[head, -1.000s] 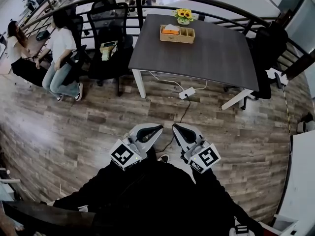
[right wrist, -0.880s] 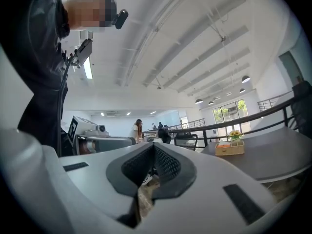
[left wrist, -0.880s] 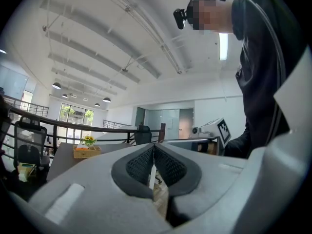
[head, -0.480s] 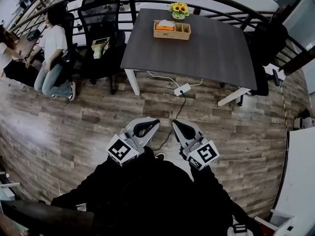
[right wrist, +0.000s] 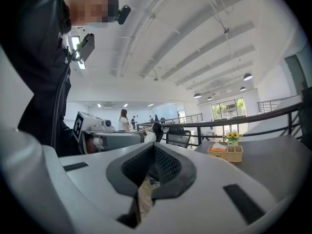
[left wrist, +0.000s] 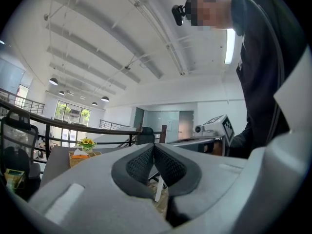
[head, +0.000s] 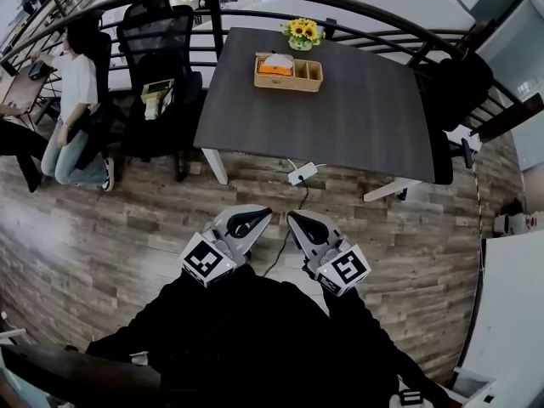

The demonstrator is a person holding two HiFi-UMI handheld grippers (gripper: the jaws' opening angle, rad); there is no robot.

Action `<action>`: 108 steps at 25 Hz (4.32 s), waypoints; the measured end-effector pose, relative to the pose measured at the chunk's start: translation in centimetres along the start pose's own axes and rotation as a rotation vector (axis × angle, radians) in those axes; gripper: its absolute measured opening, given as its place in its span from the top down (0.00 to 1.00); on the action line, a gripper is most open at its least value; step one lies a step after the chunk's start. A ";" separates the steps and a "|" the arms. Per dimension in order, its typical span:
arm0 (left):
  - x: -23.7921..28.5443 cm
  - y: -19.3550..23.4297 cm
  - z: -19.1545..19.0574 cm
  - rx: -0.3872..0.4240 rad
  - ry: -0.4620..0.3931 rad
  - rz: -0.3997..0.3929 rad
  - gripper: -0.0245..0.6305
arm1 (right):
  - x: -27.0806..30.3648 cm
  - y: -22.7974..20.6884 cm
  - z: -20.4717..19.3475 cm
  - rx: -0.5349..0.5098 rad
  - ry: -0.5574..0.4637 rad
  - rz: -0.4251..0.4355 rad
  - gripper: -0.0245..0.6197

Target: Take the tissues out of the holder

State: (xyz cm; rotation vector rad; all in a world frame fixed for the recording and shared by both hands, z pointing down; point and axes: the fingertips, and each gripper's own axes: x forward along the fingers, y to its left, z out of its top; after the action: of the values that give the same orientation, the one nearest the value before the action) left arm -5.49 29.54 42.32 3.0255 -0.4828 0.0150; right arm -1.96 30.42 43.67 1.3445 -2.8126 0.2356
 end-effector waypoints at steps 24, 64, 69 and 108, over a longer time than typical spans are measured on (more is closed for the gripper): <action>6.9 20.4 2.4 -0.011 -0.011 -0.074 0.95 | 17.7 -12.4 4.2 -0.004 -0.006 -0.013 0.96; 28.4 34.9 2.6 -0.013 0.054 0.208 0.95 | 25.7 -40.2 1.5 0.007 0.212 0.337 0.96; 28.3 37.1 1.8 -0.030 0.061 0.217 0.95 | 29.0 -42.3 0.0 -0.033 0.284 0.335 0.95; 26.0 53.4 -5.5 -0.070 -0.002 0.268 0.95 | 47.5 -54.3 -23.4 -0.518 1.284 0.484 0.42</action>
State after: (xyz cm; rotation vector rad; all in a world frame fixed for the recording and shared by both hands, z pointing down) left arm 2.63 -28.67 52.42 2.8697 -0.8653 0.0111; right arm 9.03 -36.54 77.51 0.1724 -1.7877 0.2228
